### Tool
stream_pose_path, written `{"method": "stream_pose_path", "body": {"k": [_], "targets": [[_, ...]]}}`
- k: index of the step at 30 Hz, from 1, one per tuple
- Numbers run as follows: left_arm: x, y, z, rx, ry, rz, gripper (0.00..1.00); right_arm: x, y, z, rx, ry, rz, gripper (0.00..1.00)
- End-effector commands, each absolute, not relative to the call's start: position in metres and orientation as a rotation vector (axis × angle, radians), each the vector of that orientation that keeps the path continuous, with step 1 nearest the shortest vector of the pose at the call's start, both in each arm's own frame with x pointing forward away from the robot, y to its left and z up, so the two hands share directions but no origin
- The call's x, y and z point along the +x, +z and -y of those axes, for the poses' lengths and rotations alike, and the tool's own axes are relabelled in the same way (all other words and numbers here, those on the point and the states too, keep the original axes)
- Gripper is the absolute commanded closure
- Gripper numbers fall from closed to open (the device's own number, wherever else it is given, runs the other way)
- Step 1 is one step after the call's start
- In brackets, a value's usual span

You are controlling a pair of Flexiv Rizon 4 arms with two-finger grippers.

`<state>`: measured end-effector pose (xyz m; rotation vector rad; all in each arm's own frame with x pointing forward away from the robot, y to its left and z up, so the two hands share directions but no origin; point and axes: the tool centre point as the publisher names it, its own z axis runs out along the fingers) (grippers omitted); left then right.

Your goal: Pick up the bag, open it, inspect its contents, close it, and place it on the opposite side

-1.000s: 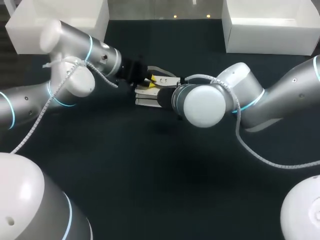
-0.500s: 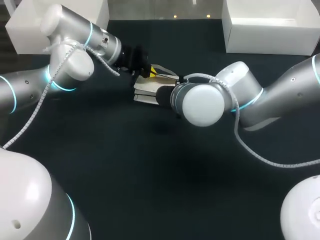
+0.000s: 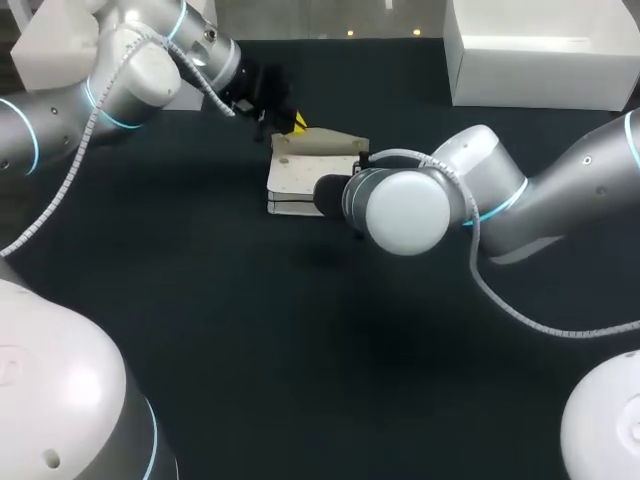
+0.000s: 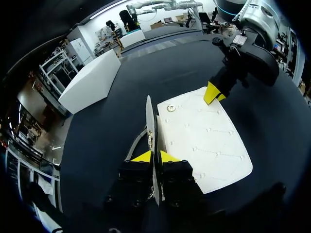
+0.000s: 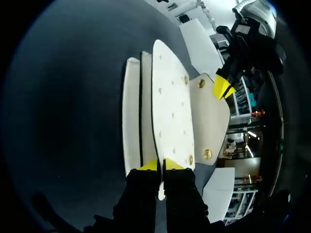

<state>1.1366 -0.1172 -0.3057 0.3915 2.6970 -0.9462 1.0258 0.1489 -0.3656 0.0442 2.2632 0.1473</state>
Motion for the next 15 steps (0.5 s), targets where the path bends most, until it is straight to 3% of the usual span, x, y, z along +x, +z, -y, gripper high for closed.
{"method": "stream_pose_path", "body": {"k": [1, 3, 6, 15], "targets": [[1.131, -0.308, 0.116, 0.393, -0.949, -2.678, 0.52, 1.023, -0.369, -0.146, 0.041, 0.158, -2.203, 1.0], [1.127, -0.31, 0.115, 0.388, -0.956, -2.666, 0.34, 1.023, -0.369, -0.146, 0.041, 0.158, -2.203, 1.0], [1.12, -0.314, 0.116, 0.383, -0.97, -2.65, 0.26, 1.023, -0.369, -0.146, 0.041, 0.158, -2.203, 1.0], [1.121, -0.329, 0.124, 0.35, -0.95, -2.648, 0.25, 1.023, -0.369, -0.146, 0.041, 0.158, -2.203, 1.0]]}}
